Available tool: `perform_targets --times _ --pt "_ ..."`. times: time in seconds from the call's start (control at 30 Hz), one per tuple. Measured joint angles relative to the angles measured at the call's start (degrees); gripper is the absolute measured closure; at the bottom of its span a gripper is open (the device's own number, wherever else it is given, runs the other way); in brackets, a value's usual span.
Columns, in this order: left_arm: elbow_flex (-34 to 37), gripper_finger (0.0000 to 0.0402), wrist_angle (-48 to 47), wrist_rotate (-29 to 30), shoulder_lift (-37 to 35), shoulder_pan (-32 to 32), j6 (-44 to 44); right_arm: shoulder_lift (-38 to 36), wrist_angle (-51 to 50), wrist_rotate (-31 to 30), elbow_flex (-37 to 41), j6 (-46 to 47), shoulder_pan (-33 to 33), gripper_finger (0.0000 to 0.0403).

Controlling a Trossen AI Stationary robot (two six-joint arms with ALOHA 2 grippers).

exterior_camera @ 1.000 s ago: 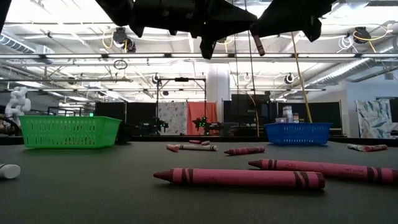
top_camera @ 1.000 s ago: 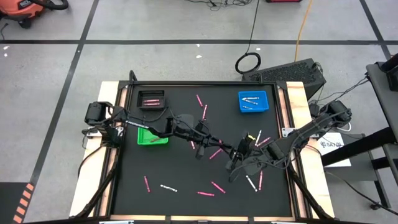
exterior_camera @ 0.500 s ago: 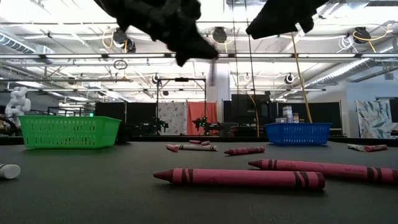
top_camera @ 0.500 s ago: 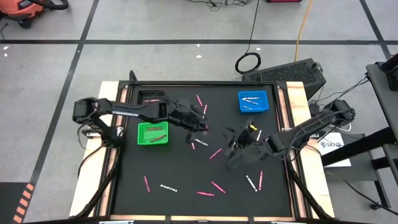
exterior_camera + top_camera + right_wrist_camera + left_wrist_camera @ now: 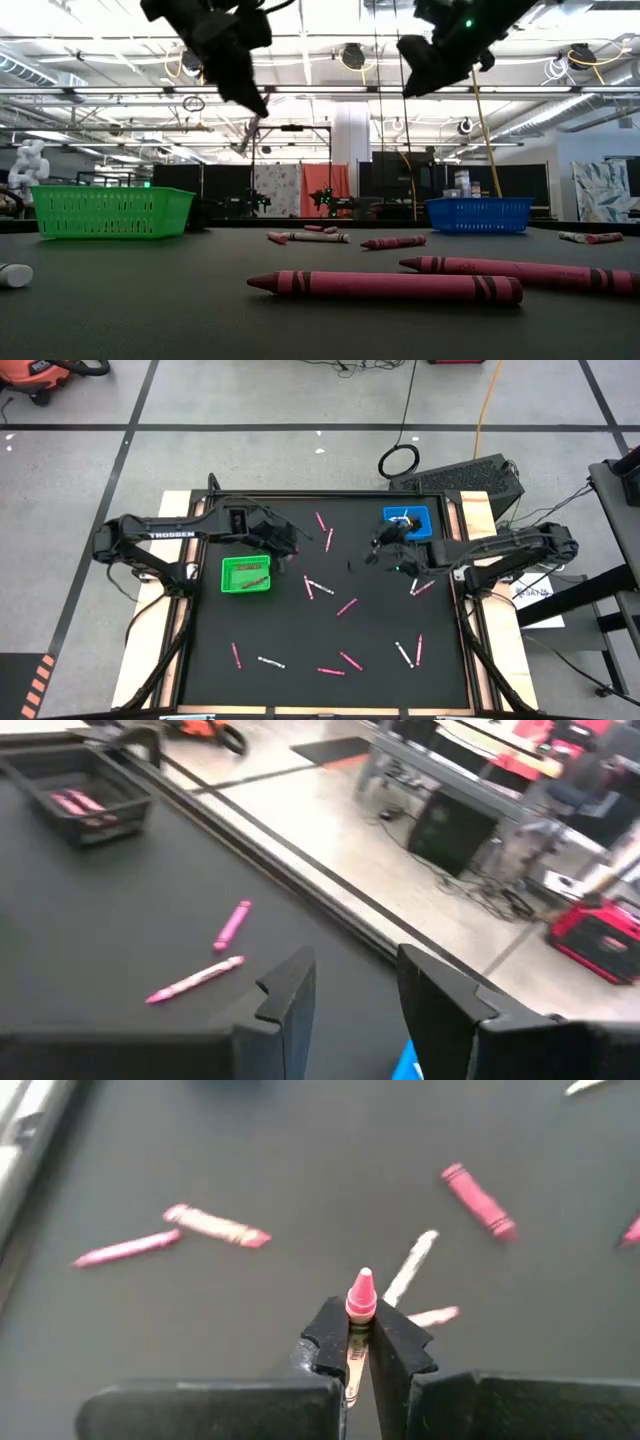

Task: Sort crayons
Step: Put the pink crayon into the black bin

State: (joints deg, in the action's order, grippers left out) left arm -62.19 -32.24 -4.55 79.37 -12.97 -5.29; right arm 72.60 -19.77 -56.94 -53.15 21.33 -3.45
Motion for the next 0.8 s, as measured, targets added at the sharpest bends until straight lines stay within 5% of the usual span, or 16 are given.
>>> perform_targets --times 0.2,0.47,0.8 --pt "0.0 0.0384 -8.2 9.2 -0.5 -6.2 -3.8 0.0 -0.7 0.2 0.0 -0.5 5.9 0.0277" --pt "0.0 0.0384 -14.8 11.6 -0.1 -17.8 -7.8 0.0 -2.7 0.8 0.0 -0.8 8.9 0.0277" --pt "0.0 0.0384 -15.8 15.4 5.4 -29.9 -13.8 0.0 -2.9 12.0 0.0 0.3 8.8 0.0277"
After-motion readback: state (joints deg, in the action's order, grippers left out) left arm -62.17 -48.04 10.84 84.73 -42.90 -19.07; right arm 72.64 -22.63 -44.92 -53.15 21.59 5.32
